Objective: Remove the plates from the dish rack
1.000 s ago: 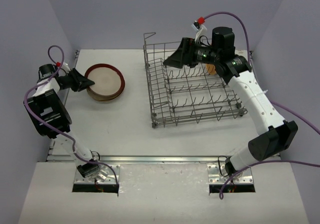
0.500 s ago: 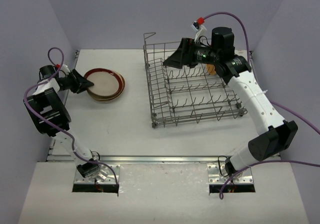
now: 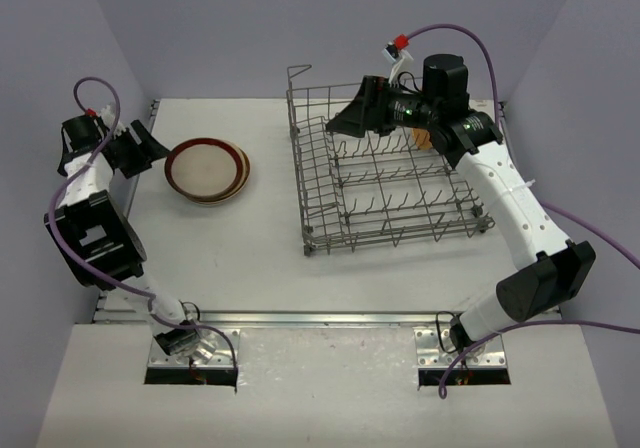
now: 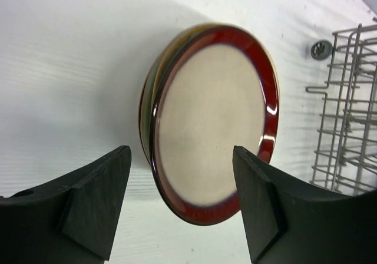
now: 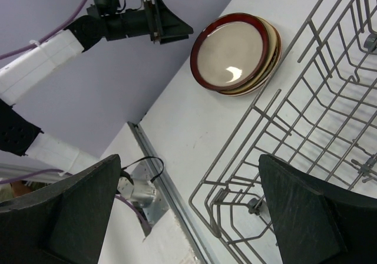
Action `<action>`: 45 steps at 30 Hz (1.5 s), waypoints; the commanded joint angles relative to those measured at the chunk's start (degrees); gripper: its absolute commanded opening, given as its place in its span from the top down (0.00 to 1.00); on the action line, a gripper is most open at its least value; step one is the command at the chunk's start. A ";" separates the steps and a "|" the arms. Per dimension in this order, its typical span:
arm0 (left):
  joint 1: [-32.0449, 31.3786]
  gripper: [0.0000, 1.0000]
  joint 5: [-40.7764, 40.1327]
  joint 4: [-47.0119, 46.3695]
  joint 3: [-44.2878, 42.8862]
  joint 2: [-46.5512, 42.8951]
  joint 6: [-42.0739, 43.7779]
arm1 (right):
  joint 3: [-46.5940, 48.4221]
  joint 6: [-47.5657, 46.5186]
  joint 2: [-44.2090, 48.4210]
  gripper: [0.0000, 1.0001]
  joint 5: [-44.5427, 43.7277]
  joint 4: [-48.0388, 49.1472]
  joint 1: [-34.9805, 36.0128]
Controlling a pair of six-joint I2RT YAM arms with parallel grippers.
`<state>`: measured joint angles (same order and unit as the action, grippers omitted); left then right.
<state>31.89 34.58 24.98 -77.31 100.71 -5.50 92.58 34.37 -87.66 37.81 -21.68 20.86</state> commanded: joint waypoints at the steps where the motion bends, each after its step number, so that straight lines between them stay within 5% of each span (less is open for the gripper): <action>1: -2.29 0.32 -13.86 -3.60 -1.12 -6.81 7.25 | 0.91 -1.74 0.81 0.01 -1.23 0.78 0.06; 6: -3.60 0.36 -23.47 -6.76 2.92 -9.69 8.20 | 1.73 -3.70 0.85 0.01 -6.92 -0.45 0.06; 12: -5.76 0.60 -36.05 -8.23 2.68 -7.57 9.60 | 1.42 -5.01 1.17 0.01 -9.69 -1.44 0.06; 16: -9.36 0.66 -41.75 -6.58 0.89 -3.66 11.40 | 1.57 -5.00 1.09 0.01 -9.93 -1.51 0.06; 28: -11.42 0.69 -32.28 -2.12 -1.00 5.03 7.56 | 1.01 -5.72 1.45 0.01 -10.14 -1.52 -0.03; 35: -11.33 0.64 -33.48 -1.87 -1.52 4.61 6.64 | 0.67 -6.33 1.70 0.01 -10.83 -1.61 -0.03; 37: -11.24 0.52 -34.23 -2.10 -1.70 3.62 6.15 | 0.94 -7.04 1.85 0.01 -12.95 -1.78 -0.11; 41: -8.94 0.32 -29.68 -5.73 -0.80 -5.21 3.51 | 2.78 -12.05 1.59 0.01 -25.52 -3.16 -0.88; 45: -9.03 0.28 -22.36 -8.23 -0.80 -14.45 3.68 | 4.47 -15.87 -0.27 0.02 -36.40 -4.16 -4.48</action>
<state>22.55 4.21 23.12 -76.49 98.55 -0.23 93.27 24.01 -87.69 14.55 -26.25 19.69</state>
